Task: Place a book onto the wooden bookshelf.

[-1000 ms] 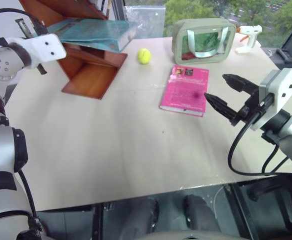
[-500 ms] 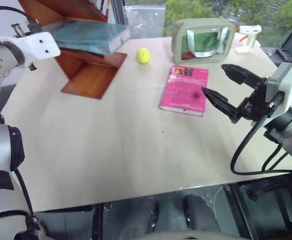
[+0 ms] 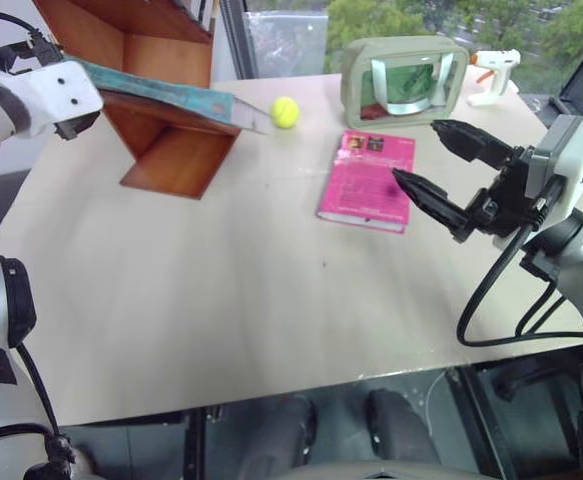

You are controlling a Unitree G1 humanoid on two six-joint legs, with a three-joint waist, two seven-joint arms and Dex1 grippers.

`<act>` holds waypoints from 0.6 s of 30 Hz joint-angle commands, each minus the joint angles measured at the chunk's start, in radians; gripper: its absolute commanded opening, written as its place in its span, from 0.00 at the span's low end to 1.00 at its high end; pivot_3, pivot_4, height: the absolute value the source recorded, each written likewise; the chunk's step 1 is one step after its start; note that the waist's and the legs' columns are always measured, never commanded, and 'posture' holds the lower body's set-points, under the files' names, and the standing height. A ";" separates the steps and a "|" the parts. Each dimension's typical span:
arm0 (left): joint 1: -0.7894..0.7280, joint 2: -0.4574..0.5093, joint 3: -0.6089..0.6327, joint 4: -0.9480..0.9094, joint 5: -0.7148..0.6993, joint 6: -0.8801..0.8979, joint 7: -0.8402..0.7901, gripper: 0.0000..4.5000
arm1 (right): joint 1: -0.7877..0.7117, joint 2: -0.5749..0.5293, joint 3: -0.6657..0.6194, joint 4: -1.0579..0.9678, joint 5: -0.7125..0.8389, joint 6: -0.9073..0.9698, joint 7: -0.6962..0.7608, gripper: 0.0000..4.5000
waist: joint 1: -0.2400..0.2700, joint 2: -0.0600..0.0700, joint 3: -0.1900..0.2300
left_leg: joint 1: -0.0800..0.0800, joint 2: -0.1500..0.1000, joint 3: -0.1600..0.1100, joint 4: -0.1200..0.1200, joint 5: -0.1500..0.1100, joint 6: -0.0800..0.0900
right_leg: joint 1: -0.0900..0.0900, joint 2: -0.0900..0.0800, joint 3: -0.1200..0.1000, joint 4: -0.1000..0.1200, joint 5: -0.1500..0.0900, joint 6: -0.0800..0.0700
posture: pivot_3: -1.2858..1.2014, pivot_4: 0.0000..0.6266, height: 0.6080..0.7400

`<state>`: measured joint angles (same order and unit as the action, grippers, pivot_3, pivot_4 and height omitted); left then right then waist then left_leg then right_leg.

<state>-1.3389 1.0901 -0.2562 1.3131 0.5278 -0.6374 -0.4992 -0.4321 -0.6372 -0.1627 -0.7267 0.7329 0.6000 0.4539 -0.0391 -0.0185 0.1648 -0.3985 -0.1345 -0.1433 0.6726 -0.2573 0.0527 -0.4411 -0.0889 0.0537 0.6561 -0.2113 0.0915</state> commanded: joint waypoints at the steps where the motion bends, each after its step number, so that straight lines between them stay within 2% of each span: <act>1: -0.008 0.029 0.027 -0.022 -0.025 -0.006 0.003 0.98 | -0.024 0.003 -0.002 -0.010 0.001 -0.016 0.000 0.79 | 0.000 0.000 0.000 | 0.000 0.000 0.000 0.000 0.000 0.000 | 0.000 0.000 0.000 0.000 0.000 0.000 | 0.52 0.24 1.00; 6: 0.016 0.034 0.055 -0.024 -0.059 -0.025 -0.006 0.98 | -0.022 0.003 -0.003 -0.013 0.001 -0.012 -0.005 0.79 | 0.000 0.000 0.000 | 0.000 0.000 0.000 0.000 0.000 0.000 | 0.000 0.000 0.000 0.000 0.000 0.000 | 0.52 0.24 1.00; 13: 0.103 0.053 0.173 -0.039 -0.206 -0.126 -0.089 0.98 | 0.004 0.001 -0.015 -0.026 0.005 -0.014 -0.006 0.79 | -0.002 0.000 0.000 | 0.000 0.000 0.000 0.000 0.000 0.000 | -0.001 0.000 0.000 0.000 0.000 0.000 | 0.52 0.24 1.00; 17: 0.139 0.062 0.178 -0.047 -0.207 -0.129 -0.082 0.98 | 0.006 0.001 -0.013 -0.012 0.002 -0.022 0.006 0.79 | -0.001 0.000 0.000 | 0.000 0.000 0.001 0.000 0.000 0.000 | -0.001 0.000 0.000 0.001 0.000 0.000 | 0.52 0.24 1.00; 18: 0.143 0.058 0.183 -0.049 -0.216 -0.130 -0.094 0.90 | 0.005 0.000 -0.012 -0.008 0.001 -0.024 0.010 0.79 | -0.001 0.000 0.000 | 0.000 0.000 0.001 0.000 0.000 0.000 | -0.001 0.000 0.000 0.001 0.000 0.000 | 0.52 0.24 1.00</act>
<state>-1.1885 1.1223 -0.1030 1.3037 0.3458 -0.7527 -0.5917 -0.4186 -0.6340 -0.1558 -0.7228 0.7319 0.6000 0.4574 -0.0397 -0.0189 0.1645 -0.3986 -0.1344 -0.1422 0.6726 -0.2573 0.0527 -0.4422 -0.0893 0.0537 0.6570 -0.2112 0.0915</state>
